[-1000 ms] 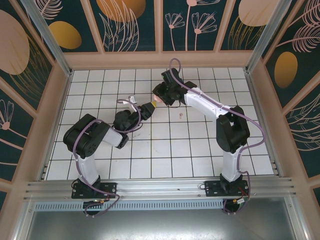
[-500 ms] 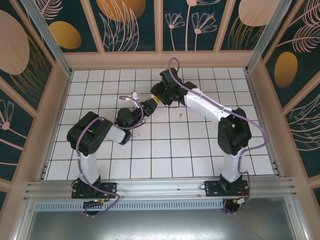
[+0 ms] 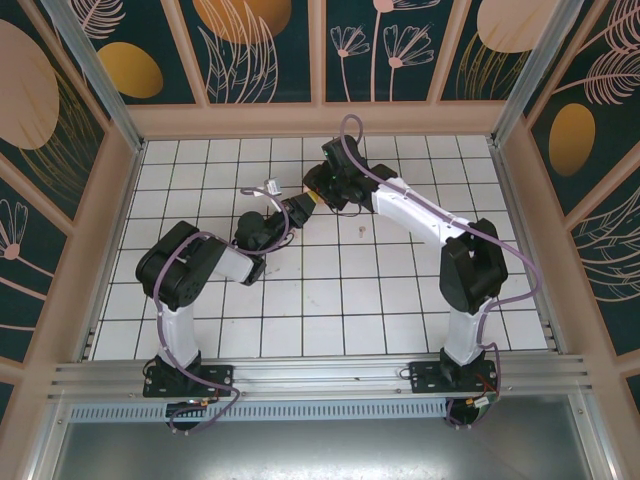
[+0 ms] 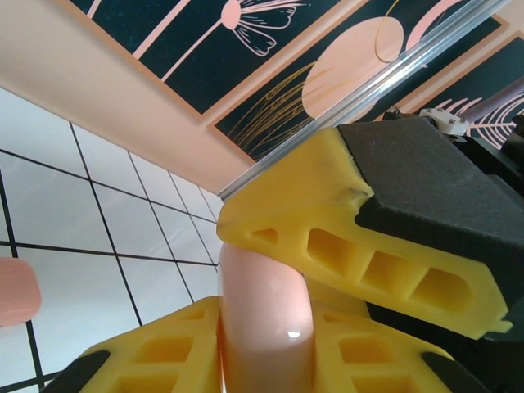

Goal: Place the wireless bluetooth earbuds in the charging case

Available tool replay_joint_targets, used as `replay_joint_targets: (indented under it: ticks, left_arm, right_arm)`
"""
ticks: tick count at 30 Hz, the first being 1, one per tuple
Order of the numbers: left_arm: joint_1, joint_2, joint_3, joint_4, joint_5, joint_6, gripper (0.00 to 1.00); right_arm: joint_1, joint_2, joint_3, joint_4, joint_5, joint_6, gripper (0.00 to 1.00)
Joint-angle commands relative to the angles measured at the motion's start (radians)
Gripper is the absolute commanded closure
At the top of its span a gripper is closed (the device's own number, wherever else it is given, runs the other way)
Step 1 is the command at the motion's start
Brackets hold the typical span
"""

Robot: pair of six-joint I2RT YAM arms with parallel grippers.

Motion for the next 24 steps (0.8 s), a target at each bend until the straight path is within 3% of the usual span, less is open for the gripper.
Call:
replay_joint_targets:
  ticks: [1, 9, 14, 19, 24]
  left_arm:
    - [-0.005, 0.018, 0.022, 0.03, -0.006, 0.0, 0.77]
    - [-0.005, 0.023, 0.031, 0.053, -0.004, -0.012, 0.92]
    - [-0.005, 0.025, 0.026, 0.07, 0.011, -0.033, 0.99]
    - [-0.004, -0.002, -0.006, 0.066, 0.033, -0.045, 1.0]
    - [-0.002, -0.055, 0.002, -0.061, 0.158, -0.001, 1.0]
  right_arm:
    - [0.011, -0.057, -0.018, 0.013, -0.017, 0.002, 0.6]
    - [0.014, -0.085, -0.043, 0.028, -0.012, 0.009, 0.59]
    - [-0.006, -0.103, -0.031, 0.05, 0.002, 0.019, 0.38]
    - [-0.07, -0.214, -0.112, 0.152, 0.054, 0.02, 0.36]
    - [-0.135, -0.351, -0.279, 0.26, 0.017, -0.087, 0.36]
